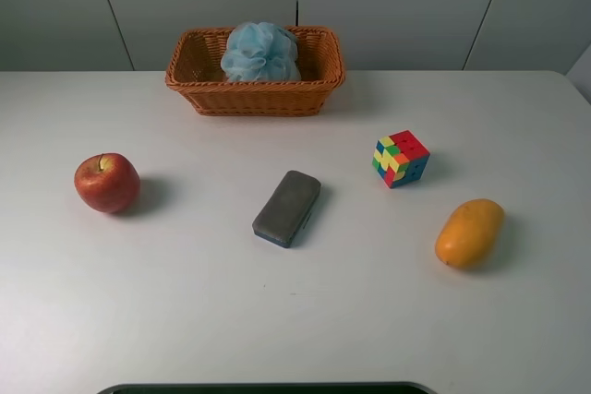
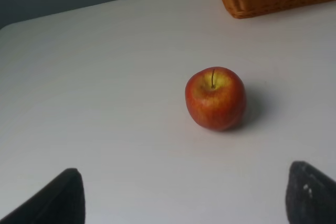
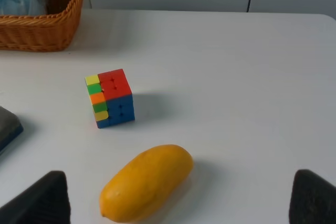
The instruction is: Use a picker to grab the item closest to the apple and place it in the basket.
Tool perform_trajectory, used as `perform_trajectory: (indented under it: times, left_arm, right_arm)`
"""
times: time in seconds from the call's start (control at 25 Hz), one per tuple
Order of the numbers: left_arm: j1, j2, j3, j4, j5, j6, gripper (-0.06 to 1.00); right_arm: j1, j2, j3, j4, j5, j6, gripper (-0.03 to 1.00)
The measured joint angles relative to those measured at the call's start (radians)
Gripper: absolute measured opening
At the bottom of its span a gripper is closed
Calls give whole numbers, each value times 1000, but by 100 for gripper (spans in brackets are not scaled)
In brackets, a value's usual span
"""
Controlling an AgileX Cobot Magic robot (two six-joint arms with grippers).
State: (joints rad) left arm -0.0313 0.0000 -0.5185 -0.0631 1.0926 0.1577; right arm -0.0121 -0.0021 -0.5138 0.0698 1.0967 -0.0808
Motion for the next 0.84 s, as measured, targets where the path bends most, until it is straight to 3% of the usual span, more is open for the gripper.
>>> perform_trajectory:
  times: [0.84]
  left_arm:
    - [0,0,0,0,0,0,74]
  right_arm:
    - [0,0,0,0,0,0,63]
